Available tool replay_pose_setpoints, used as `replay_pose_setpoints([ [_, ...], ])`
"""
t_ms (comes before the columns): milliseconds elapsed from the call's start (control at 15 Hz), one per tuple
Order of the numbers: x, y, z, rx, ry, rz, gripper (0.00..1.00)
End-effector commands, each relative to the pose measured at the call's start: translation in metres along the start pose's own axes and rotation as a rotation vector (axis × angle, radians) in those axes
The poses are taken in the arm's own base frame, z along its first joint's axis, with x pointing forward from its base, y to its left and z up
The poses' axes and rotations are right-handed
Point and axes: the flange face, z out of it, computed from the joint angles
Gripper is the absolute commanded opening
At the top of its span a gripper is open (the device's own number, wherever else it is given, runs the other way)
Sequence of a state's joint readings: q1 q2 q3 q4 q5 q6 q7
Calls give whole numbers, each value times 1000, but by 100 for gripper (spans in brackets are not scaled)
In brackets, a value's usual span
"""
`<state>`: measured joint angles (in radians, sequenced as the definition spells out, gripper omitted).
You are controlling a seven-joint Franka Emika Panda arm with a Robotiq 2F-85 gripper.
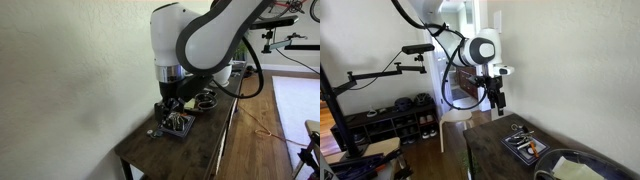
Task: Pick up the key holders and place them in the key storage bowl.
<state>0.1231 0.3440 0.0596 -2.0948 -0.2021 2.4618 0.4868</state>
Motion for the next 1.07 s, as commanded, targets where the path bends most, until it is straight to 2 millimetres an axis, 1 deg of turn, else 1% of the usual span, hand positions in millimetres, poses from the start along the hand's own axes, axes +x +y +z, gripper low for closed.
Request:
replay_pose_setpoints([
  [0,14,-11,3,7,18,92,100],
  [67,8,-5,3,2,4,41,100],
  [600,10,-6,5,1,3,41,100],
  [1000,18,-11,21,24,-13,102,100],
])
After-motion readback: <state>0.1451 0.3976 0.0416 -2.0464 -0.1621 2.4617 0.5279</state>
